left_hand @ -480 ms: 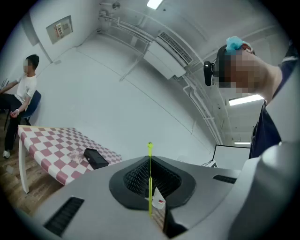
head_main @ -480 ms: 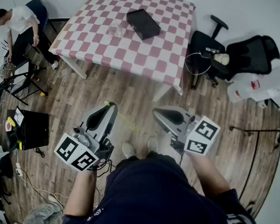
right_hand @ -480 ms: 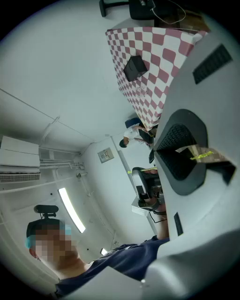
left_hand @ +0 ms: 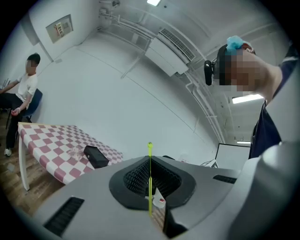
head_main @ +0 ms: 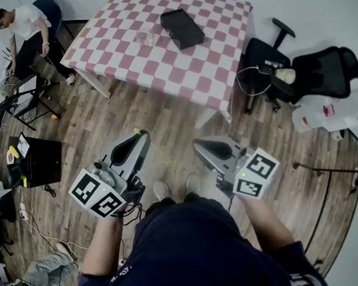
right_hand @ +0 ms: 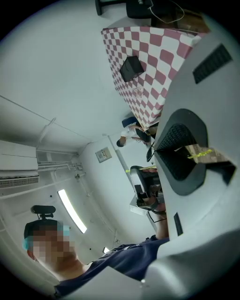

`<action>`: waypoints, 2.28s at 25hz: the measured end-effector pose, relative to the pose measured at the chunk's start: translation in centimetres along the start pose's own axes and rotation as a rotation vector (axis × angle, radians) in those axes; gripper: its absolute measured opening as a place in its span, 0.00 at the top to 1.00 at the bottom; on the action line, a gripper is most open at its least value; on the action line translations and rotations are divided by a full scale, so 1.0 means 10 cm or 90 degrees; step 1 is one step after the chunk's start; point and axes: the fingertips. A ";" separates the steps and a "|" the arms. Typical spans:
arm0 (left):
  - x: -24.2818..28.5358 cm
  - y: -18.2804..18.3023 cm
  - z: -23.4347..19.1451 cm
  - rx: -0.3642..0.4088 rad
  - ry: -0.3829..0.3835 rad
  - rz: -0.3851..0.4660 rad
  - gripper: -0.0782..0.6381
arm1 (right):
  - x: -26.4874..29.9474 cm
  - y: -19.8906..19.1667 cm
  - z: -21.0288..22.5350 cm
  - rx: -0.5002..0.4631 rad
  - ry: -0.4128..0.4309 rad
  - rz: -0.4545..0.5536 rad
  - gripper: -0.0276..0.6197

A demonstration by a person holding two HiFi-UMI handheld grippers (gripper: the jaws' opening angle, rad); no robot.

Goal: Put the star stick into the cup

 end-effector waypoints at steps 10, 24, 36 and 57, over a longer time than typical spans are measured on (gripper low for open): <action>0.45 -0.19 0.17 0.008 0.028 -0.001 0.85 | -0.45 -0.08 0.50 0.025 0.004 -0.005 0.93; 0.58 -0.16 -0.01 0.022 0.086 0.030 0.85 | -0.39 0.01 0.87 0.025 0.048 -0.018 0.93; 0.55 0.21 -1.47 -0.005 0.084 0.028 0.85 | 1.01 0.28 1.32 0.044 0.030 -0.044 0.93; 0.75 0.99 -3.79 -0.064 0.010 -0.018 0.85 | 3.14 0.96 1.92 0.083 -0.046 -0.076 0.93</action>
Point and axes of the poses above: the fingertips, and each gripper's own axes: x forward along the fingers, z to its right, y out of its top, and after that the axes turned 11 degrees about -y, right-handed
